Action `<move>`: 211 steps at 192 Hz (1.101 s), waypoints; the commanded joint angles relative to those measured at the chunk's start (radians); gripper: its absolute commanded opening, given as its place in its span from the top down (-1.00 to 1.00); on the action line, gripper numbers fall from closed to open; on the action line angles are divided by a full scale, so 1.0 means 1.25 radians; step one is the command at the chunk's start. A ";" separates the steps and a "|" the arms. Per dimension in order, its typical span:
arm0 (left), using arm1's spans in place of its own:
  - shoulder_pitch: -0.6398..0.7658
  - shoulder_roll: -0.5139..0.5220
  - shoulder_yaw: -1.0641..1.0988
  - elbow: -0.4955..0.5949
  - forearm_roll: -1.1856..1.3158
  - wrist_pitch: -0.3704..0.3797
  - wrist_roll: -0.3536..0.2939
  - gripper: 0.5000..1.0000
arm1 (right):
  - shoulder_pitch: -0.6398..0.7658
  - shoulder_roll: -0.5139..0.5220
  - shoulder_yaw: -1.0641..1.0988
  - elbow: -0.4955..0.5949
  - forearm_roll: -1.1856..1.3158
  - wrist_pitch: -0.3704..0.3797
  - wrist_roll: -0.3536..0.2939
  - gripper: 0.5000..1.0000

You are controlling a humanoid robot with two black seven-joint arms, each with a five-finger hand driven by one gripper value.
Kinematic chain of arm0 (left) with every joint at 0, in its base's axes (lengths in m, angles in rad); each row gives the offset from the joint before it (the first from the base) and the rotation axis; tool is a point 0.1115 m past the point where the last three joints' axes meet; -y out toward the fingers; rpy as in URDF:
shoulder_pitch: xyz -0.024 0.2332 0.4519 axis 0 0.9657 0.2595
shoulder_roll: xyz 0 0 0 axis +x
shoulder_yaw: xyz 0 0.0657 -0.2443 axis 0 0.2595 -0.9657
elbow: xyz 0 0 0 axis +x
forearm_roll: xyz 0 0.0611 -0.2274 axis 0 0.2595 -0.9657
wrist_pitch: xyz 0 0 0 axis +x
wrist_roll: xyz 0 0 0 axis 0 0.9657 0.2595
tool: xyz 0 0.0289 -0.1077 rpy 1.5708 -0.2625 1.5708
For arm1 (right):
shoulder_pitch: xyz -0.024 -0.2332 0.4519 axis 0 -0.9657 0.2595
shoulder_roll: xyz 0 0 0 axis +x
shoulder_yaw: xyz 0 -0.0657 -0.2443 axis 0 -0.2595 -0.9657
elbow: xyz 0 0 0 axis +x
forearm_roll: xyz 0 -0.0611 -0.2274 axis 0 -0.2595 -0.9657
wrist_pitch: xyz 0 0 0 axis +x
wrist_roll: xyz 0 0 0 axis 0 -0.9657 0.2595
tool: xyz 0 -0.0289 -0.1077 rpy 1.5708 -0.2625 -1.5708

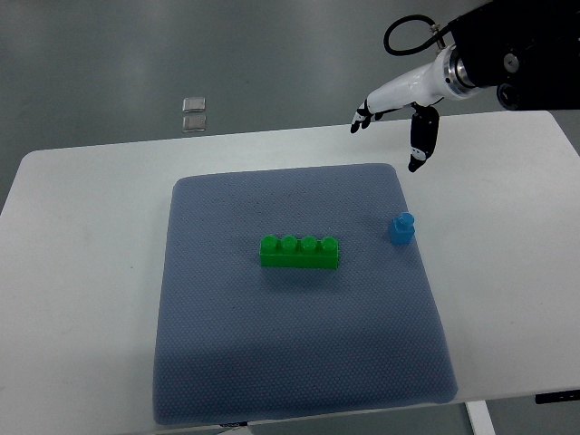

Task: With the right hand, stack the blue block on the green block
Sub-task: 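Swing the right hand over the mat toward the small blue block, then lower the right hand around the blue block and close the fingers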

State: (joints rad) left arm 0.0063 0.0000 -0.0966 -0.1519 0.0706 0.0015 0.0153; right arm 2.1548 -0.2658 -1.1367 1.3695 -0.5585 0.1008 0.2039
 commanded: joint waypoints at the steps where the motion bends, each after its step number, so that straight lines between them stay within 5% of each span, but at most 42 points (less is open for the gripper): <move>1: 0.000 0.000 0.000 0.000 0.000 0.000 0.000 -1.00 | -0.029 0.004 -0.001 -0.003 0.016 0.003 -0.004 -0.66; 150: 0.000 0.000 0.000 0.000 0.000 0.000 0.000 -1.00 | -0.225 -0.002 -0.022 -0.086 0.084 -0.045 -0.008 -0.61; 211: 0.000 0.000 0.000 0.000 0.000 0.000 0.000 -1.00 | -0.257 0.010 -0.023 -0.093 0.146 -0.048 -0.018 -0.33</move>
State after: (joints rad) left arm 0.0062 0.0000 -0.0966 -0.1519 0.0706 0.0015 0.0153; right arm 1.8503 -0.2587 -1.1673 1.2536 -0.3883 0.0444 0.1865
